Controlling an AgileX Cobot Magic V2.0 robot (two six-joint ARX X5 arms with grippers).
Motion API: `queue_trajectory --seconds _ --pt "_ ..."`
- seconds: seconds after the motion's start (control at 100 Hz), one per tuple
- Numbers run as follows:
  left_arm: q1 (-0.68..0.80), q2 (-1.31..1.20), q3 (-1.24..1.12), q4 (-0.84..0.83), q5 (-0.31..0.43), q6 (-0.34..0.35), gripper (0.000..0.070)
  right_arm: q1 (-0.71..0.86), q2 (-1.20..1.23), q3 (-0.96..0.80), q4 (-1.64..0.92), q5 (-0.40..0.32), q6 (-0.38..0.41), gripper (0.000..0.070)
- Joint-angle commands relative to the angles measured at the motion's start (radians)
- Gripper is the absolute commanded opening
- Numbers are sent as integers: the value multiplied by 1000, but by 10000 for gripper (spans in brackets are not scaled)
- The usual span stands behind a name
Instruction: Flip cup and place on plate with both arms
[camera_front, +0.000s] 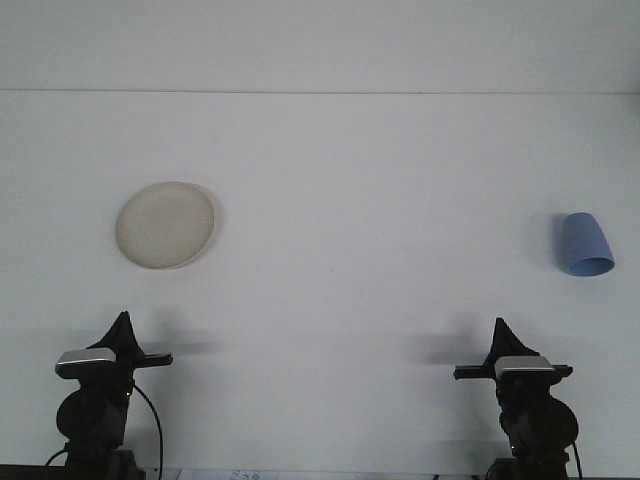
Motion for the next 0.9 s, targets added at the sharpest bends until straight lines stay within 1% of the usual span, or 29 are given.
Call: queue_trajectory --seconds 0.0,0.68,0.75,0.8,0.85,0.89 --pt "1 -2 -19 10 -4 -3 15 0 0 -2 12 0 -7 6" --pt "1 -2 -19 10 -4 -3 15 0 0 -2 12 0 -6 6" --pt "1 -2 -19 10 -4 -3 15 1 0 -2 17 -8 36 6" --pt "1 -2 -19 10 -4 -3 15 2 0 -2 17 -28 101 6" --pt "1 -2 -19 10 -4 -3 15 2 0 -2 17 -47 187 6" --pt "1 -2 -19 10 -4 -3 15 2 0 -2 17 -57 235 6"
